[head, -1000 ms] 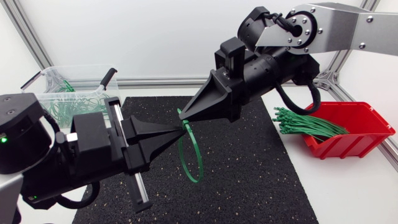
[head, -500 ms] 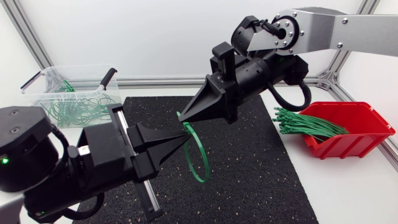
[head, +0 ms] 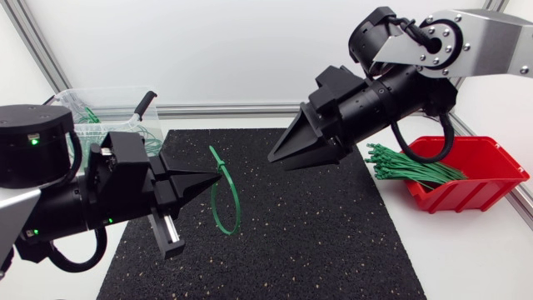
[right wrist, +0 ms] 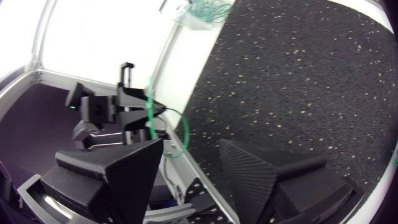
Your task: Take a green cable tie from the red box, thread the tail through the head to close it, then place it in the transparent bin on the left.
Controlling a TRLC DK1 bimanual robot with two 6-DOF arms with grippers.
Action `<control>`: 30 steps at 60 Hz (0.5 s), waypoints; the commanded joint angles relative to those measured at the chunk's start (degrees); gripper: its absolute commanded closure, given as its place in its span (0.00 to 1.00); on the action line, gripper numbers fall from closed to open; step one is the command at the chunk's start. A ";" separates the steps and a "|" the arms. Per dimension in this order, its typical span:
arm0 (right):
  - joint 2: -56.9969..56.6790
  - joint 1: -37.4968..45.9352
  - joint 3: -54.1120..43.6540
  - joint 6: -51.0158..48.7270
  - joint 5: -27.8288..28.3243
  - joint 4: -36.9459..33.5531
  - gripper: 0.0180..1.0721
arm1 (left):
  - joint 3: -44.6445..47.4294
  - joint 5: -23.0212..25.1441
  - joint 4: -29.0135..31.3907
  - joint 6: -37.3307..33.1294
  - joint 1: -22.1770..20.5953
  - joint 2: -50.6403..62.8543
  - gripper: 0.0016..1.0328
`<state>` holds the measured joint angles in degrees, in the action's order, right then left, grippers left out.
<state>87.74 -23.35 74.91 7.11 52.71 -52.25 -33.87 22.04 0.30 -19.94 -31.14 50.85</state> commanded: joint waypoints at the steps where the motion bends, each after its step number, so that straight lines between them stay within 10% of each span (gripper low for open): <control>1: 0.06 -0.29 -4.51 -1.58 -7.09 2.50 0.04 | -3.57 0.37 3.92 -0.45 3.89 2.32 0.97; 15: -2.67 -0.38 -10.05 -2.37 -18.61 9.01 0.04 | -16.49 -6.22 16.67 -1.76 18.92 13.31 0.97; 30: -9.79 -2.84 -16.99 -2.28 -26.25 13.84 0.04 | -35.13 -16.07 15.17 0.78 33.33 24.82 0.97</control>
<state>80.38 -24.99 60.90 5.72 28.18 -39.55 -62.24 7.64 16.40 -20.53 -1.17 72.05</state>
